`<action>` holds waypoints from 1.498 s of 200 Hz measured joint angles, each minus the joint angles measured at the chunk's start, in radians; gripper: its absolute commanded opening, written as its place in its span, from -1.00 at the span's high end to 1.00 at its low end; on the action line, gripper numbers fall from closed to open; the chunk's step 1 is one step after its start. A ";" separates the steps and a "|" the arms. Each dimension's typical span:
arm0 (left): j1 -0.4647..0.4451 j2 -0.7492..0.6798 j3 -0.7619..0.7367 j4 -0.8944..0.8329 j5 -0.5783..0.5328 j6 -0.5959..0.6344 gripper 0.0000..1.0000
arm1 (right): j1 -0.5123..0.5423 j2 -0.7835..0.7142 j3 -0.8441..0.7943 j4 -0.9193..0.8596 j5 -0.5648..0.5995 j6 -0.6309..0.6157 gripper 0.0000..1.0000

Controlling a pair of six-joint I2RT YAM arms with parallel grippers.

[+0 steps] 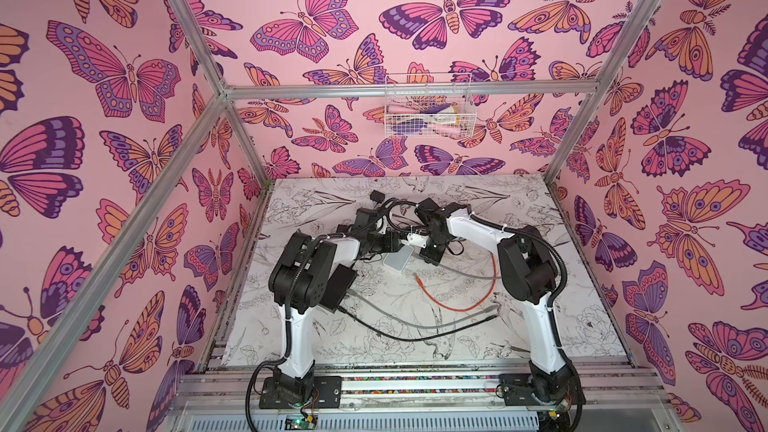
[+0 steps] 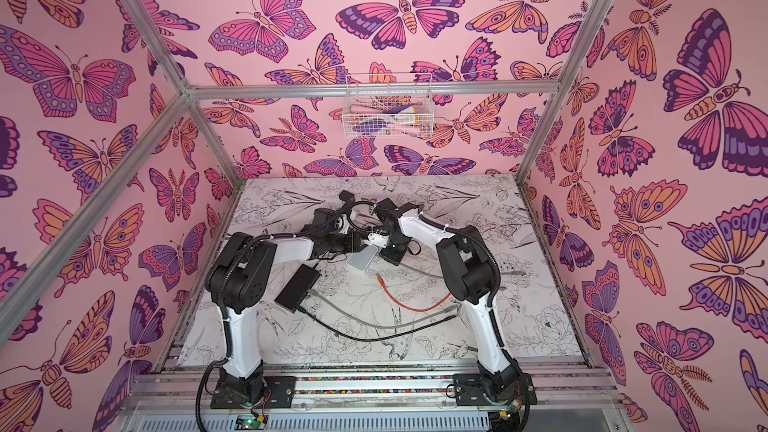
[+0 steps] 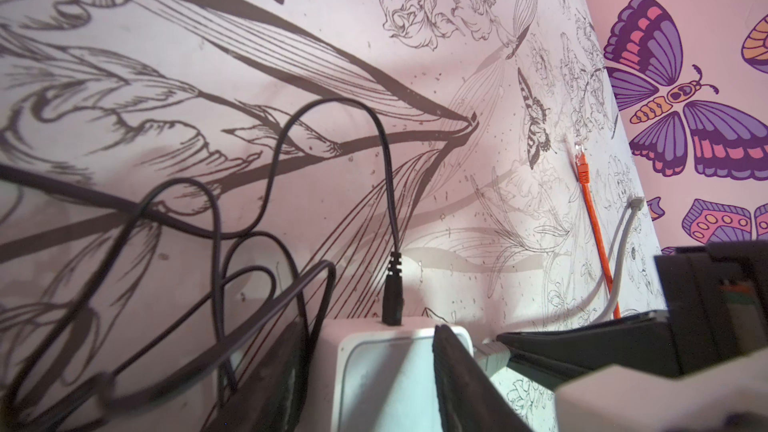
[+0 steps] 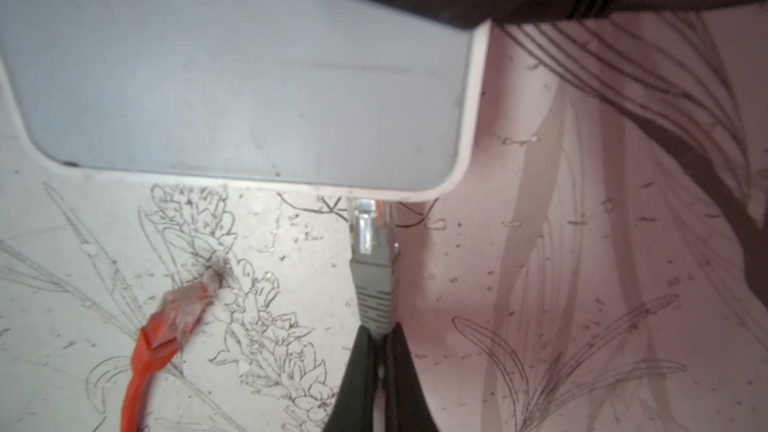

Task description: Insert the plug into the switch port

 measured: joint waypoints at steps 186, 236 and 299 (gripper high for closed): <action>-0.009 -0.037 -0.060 0.039 -0.036 -0.019 -0.05 | -0.006 0.027 0.093 -0.105 -0.050 0.056 1.00; -0.009 -0.045 -0.074 0.043 -0.037 -0.019 -0.05 | -0.006 0.053 0.126 -0.140 -0.051 0.056 1.00; -0.012 -0.056 -0.093 0.051 -0.037 -0.023 -0.05 | -0.007 0.064 0.152 -0.177 -0.056 0.056 1.00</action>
